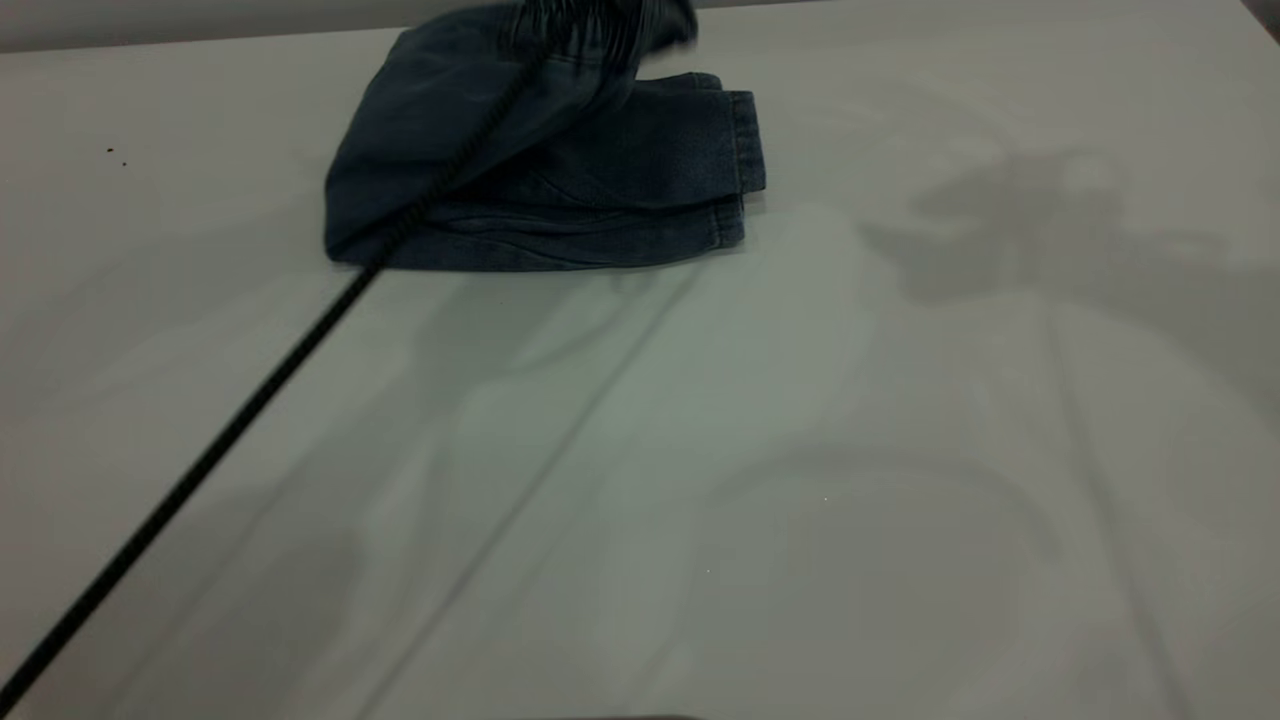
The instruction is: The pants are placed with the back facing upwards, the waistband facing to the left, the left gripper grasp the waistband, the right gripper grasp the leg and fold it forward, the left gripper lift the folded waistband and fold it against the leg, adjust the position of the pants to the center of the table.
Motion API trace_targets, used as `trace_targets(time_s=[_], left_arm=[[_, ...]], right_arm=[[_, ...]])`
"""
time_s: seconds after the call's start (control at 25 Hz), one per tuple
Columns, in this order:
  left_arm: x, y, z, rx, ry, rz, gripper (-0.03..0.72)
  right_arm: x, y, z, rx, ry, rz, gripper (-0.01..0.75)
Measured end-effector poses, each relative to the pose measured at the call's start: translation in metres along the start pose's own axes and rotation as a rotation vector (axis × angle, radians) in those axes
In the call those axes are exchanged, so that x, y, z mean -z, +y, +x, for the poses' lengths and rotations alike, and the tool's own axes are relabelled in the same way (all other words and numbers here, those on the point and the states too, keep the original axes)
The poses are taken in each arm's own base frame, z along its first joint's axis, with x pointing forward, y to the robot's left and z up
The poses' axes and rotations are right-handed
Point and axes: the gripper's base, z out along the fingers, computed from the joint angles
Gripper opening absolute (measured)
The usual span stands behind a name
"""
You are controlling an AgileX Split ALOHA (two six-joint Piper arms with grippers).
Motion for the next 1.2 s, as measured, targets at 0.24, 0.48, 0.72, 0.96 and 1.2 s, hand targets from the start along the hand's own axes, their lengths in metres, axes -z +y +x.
trace_targets(time_s=[0.24, 0.48, 0.72, 0.96, 1.2], left_arm=[[0.043, 0.02, -0.013, -0.058, 0.11, -0.118, 0.567], [0.008, 0.044, 0.019, 0.085, 0.254, -0.195, 0.587], [-0.059, 0.037, 0.064, 0.096, 0.369, -0.175, 0.587], [-0.07, 0.013, 0.076, 0.071, 0.466, -0.116, 0.587], [-0.062, -0.033, 0.077, 0.011, 0.589, -0.062, 0.587]], right_arm=[[0.0, 0.0, 0.0, 0.0, 0.0, 0.0, 0.573], [0.0, 0.0, 0.0, 0.0, 0.003, -0.002, 0.573], [0.0, 0.001, 0.001, 0.0, 0.01, -0.006, 0.573], [0.0, 0.001, 0.001, 0.0, 0.01, -0.006, 0.573], [0.0, 0.001, 0.001, 0.0, 0.01, -0.006, 0.573]])
